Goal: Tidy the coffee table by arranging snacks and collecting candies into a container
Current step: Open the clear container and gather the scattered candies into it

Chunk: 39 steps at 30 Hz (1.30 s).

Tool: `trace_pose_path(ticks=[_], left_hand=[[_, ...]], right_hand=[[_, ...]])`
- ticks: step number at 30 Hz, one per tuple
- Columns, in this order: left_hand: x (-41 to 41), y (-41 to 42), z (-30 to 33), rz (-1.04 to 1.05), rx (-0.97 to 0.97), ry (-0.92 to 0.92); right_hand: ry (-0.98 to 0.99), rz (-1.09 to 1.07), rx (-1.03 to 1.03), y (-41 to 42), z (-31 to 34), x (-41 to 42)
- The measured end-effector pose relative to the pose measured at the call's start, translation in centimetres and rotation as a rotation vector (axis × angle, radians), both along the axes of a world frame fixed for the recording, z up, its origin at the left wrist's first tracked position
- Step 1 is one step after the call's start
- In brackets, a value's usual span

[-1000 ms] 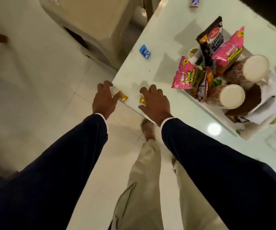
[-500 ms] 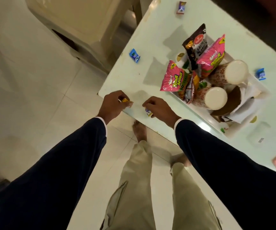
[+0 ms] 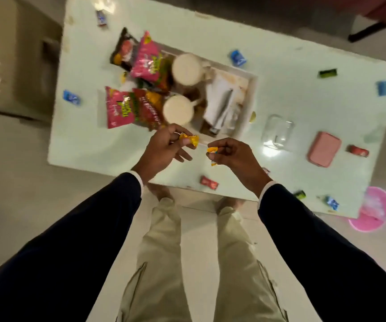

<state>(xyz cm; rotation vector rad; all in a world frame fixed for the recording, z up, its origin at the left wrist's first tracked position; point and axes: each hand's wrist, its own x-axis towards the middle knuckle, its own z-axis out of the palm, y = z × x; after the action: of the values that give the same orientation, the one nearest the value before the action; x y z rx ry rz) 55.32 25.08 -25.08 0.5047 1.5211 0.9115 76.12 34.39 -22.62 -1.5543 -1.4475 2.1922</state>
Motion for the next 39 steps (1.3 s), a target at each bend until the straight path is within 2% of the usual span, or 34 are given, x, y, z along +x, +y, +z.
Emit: trace_pose_path(ticks=[4,9,14,19,21,24,28,36,39], left_hand=[[9.1,4.9,1.5,-0.072,0.016,0.012],[18.4,10.6,1.0,-0.12,-0.048,0.172],[23.7,14.7,-0.7,-0.148,-0.098,0.32],[25.1,16.1,-1.5,-0.268,-0.105,0.516],[24.9,15.3,-1.4,-0.294,-0.067,0.562],[23.7,13.3,-1.3,-0.255,-0.029,0.536],[20.0,10.4,-0.9,-0.162,0.003,0.52],[6.1,4.3,2.6,0.07,0.203,0.687],[-0.9,0.6,3.4,0.24,0.195,0.816]], right_hand=[[-0.123,-0.132,0.088,3.9,0.8,9.2],[-0.297,-0.28,0.206,8.2,-0.5,17.4],[-0.309,-0.286,0.246,11.3,-2.4,18.7],[-0.344,-0.263,0.289,12.6,-2.8,19.4],[-0.356,-0.262,0.3,12.5,-2.5,20.2],[-0.332,-0.238,0.287,11.5,-1.7,20.0],[-0.257,-0.112,0.263,9.7,-0.6,16.2],[-0.056,0.091,0.387,6.6,2.0,-1.0],[0.021,0.146,0.41,5.3,2.5,-9.0]])
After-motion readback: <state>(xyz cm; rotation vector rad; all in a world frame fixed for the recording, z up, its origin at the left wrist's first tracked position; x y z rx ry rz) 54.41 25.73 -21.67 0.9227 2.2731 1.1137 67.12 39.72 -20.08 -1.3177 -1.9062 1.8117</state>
